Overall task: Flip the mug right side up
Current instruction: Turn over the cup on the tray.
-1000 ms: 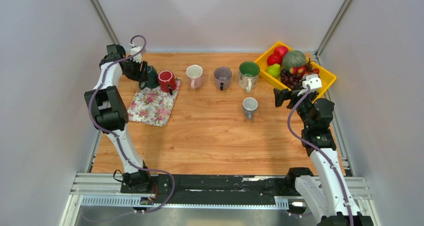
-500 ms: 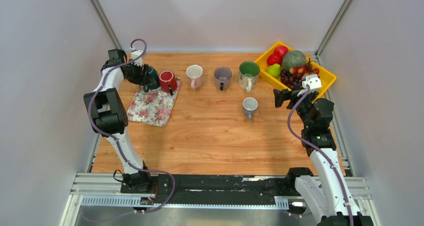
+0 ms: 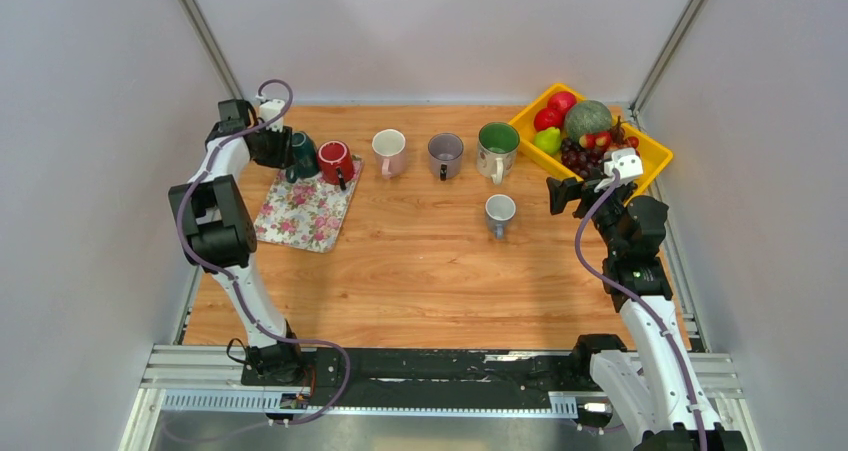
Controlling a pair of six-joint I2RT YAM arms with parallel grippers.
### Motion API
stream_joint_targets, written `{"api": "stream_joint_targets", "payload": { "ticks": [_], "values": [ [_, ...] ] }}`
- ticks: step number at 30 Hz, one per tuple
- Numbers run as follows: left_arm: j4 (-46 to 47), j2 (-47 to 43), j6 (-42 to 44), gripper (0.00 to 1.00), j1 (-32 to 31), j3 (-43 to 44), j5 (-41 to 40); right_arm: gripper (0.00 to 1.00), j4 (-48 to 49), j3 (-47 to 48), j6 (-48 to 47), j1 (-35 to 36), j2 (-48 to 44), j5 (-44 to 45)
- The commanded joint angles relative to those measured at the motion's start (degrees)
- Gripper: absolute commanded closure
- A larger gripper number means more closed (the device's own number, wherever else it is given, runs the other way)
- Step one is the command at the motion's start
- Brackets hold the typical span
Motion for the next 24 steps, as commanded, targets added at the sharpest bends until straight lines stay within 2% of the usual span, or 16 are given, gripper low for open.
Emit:
{"api": "stream_joint_targets", "payload": {
  "ticks": [1,5,24],
  "values": [
    [2.07,-0.96,-0.17,0.50,-1.75,0.19,-2.64,0.00,0.94,2.17,0.14,0.27,-0.46,-0.68],
    [2.19,-0.87,1.08,0.52,-2.94,-0.09,-5.30,0.00,0.93,2.25,0.21,0.22,-0.57,-0.59],
    [-1.69,0.60,4.73,0.55,-3.78,3.91,-6.79,0.00,0.73,2.26,0.20,0.19,-0.72,-0.95]
  ]
}}
